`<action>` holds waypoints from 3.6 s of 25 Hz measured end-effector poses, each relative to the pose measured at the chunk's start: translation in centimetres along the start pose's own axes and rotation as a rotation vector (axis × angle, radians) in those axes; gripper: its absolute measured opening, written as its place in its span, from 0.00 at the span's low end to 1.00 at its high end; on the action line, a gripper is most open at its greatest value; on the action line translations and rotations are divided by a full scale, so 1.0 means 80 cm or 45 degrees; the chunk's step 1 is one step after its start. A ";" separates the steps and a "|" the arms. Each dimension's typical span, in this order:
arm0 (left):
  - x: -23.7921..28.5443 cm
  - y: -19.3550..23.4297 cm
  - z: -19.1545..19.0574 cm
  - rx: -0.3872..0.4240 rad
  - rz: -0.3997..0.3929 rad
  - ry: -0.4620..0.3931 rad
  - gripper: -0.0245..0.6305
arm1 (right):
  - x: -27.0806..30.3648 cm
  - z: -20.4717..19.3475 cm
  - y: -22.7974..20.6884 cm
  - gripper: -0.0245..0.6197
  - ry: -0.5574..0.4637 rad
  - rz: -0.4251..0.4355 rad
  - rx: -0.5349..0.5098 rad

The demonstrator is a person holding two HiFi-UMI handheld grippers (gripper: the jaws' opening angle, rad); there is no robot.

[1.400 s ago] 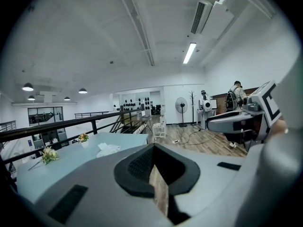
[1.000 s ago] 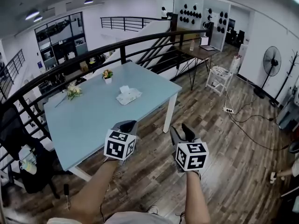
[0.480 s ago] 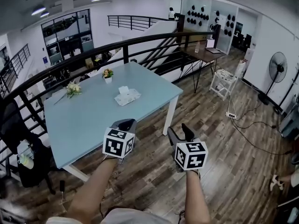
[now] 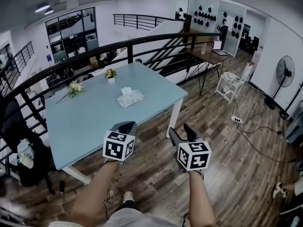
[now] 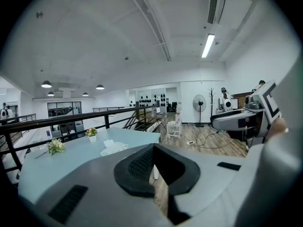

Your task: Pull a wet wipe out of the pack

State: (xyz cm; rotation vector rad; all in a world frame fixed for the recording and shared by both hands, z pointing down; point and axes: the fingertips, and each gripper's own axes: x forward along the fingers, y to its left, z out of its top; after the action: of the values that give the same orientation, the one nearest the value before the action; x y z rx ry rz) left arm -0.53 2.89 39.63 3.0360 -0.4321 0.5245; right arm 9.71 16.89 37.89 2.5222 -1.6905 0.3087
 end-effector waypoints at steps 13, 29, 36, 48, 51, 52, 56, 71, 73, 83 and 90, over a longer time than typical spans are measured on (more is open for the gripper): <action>0.029 0.065 -0.020 -0.032 0.095 0.032 0.03 | 0.074 -0.010 0.016 0.41 0.029 0.083 -0.004; 0.127 0.195 0.016 -0.056 0.126 0.028 0.03 | 0.241 0.030 0.015 0.41 0.048 0.117 -0.015; 0.176 0.248 0.029 -0.069 0.112 0.036 0.03 | 0.311 0.047 0.008 0.41 0.057 0.102 -0.013; 0.234 0.323 0.039 -0.075 0.084 0.039 0.03 | 0.398 0.062 0.011 0.41 0.070 0.066 -0.011; 0.243 0.335 0.040 -0.074 0.079 0.042 0.03 | 0.411 0.062 0.012 0.41 0.076 0.058 -0.007; 0.246 0.338 0.040 -0.073 0.076 0.042 0.03 | 0.416 0.062 0.011 0.41 0.078 0.056 -0.006; 0.258 0.351 0.040 -0.075 0.071 0.046 0.03 | 0.433 0.061 0.012 0.41 0.083 0.052 -0.001; 0.279 0.391 0.035 -0.085 0.136 0.056 0.03 | 0.494 0.062 0.022 0.41 0.084 0.136 -0.002; 0.283 0.401 0.032 -0.091 0.160 0.055 0.03 | 0.509 0.060 0.024 0.41 0.083 0.161 -0.004; 0.307 0.439 0.028 -0.132 0.318 0.057 0.03 | 0.584 0.060 0.025 0.41 0.081 0.345 -0.036; 0.318 0.457 0.036 -0.174 0.501 0.083 0.03 | 0.630 0.072 0.009 0.41 0.095 0.520 -0.077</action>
State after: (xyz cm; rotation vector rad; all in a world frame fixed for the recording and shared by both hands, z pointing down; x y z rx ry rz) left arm 13.37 -39.21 44.74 2.7992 -1.0256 0.5771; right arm 28.22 -30.03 43.13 2.0788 -2.1380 0.3670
